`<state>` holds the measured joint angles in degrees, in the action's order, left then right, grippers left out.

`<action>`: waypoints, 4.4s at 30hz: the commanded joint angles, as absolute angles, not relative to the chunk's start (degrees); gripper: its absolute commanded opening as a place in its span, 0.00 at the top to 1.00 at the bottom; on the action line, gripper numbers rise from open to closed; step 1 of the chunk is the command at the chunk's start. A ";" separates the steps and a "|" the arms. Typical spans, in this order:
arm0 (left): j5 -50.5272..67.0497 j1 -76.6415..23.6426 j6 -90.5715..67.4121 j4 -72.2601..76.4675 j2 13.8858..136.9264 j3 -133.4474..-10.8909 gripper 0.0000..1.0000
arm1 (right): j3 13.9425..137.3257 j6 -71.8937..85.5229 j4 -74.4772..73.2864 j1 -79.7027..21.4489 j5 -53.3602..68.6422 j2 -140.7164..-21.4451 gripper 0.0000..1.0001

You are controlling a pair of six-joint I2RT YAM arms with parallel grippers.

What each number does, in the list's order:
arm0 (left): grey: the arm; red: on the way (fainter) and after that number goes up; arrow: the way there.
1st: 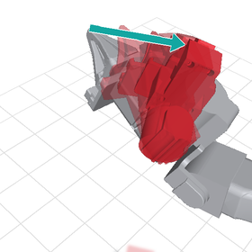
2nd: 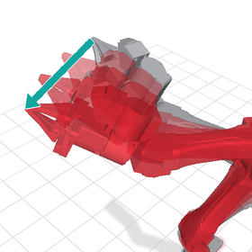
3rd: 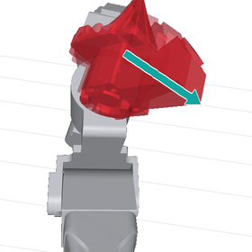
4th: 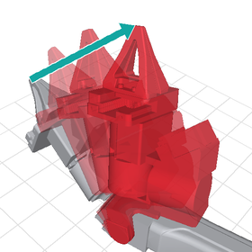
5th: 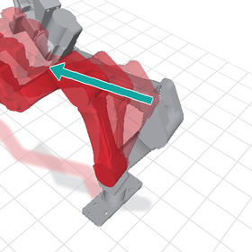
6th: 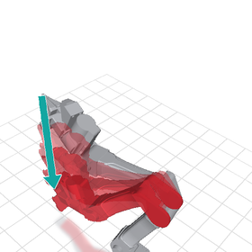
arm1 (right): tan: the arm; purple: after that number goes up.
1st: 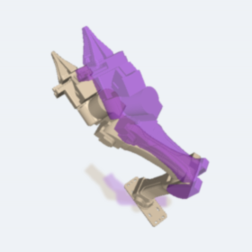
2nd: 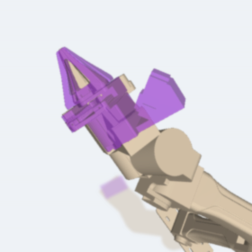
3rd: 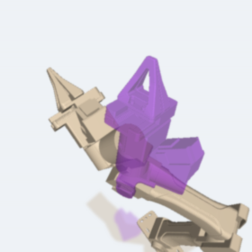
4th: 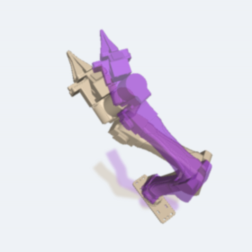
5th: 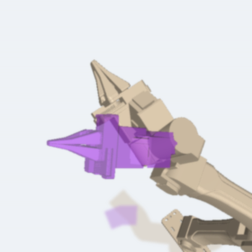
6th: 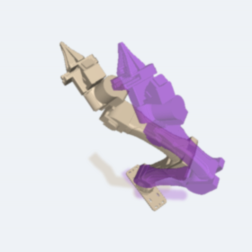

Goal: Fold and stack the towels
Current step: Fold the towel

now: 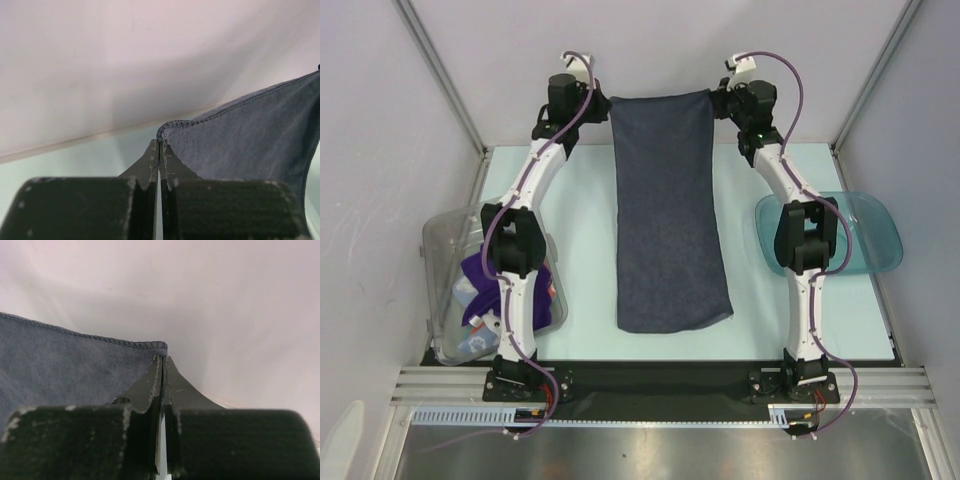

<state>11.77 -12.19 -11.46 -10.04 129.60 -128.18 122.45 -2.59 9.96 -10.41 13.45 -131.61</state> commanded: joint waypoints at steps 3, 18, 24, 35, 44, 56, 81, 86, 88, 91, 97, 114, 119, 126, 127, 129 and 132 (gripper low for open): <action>12.13 -12.04 -9.67 -3.34 127.71 -131.22 1.00 | 120.07 -2.37 21.17 -10.02 14.59 -130.52 1.00; 17.22 -12.48 -7.12 0.62 123.14 -126.92 1.00 | 111.10 -2.72 28.21 -9.58 15.55 -124.72 1.00; 19.87 -13.62 -1.86 -3.15 117.43 -117.70 1.00 | 104.69 -3.34 23.31 -9.23 17.67 -121.03 1.00; 17.84 -19.07 1.94 -1.50 95.39 -82.47 1.00 | 79.82 1.84 10.64 -11.33 16.35 -103.65 1.00; 7.75 -27.50 -3.25 -2.55 81.84 -60.05 1.00 | 59.44 7.21 0.71 -16.86 7.74 -87.90 1.00; -4.03 -38.67 -14.66 -11.08 74.10 -47.74 1.00 | 43.42 12.92 -7.99 -21.18 4.40 -72.16 1.00; -6.24 -47.55 -25.58 -13.36 65.75 -34.98 1.00 | 33.05 27.24 -15.11 -29.26 -4.30 -66.54 1.00; -6.33 -47.72 -26.63 -14.94 62.58 -34.89 1.00 | 33.84 27.77 -17.93 -30.41 -6.32 -63.03 1.00; -7.03 -47.81 -27.33 -15.38 61.79 -34.37 1.00 | 33.75 28.82 -20.03 -30.50 -8.51 -62.75 1.00; -7.12 -47.99 -29.70 -15.65 62.84 -32.26 1.00 | 32.96 30.93 -22.49 -30.50 -10.28 -63.37 1.00; -6.50 -48.69 -32.26 -13.45 61.00 -28.48 1.00 | 30.06 33.84 -20.75 -31.11 -9.49 -61.53 1.00; -4.32 -52.38 -38.84 -15.13 53.18 -25.33 1.00 | 28.93 38.67 -27.34 -31.73 -8.53 -51.95 1.00; -3.43 -54.05 -39.55 -12.48 52.73 -22.24 1.00 | 25.76 39.64 -24.53 -31.82 -7.29 -52.91 1.00; -3.87 -54.75 -39.64 -12.75 56.16 -21.01 1.00 | 24.43 39.82 -25.04 -31.90 -7.12 -51.51 0.93; -3.78 -55.10 -39.99 -12.74 55.99 -20.83 1.00 | 24.35 39.73 -25.48 -31.99 -6.77 -50.63 0.92; -3.69 -55.98 -40.43 -13.09 55.20 -20.48 0.98 | 23.91 39.90 -25.93 -31.99 -5.46 -49.40 0.83; -3.69 -56.95 -41.13 -15.80 52.75 -20.65 0.76 | 23.73 41.31 -27.86 -32.08 -2.91 -47.38 0.75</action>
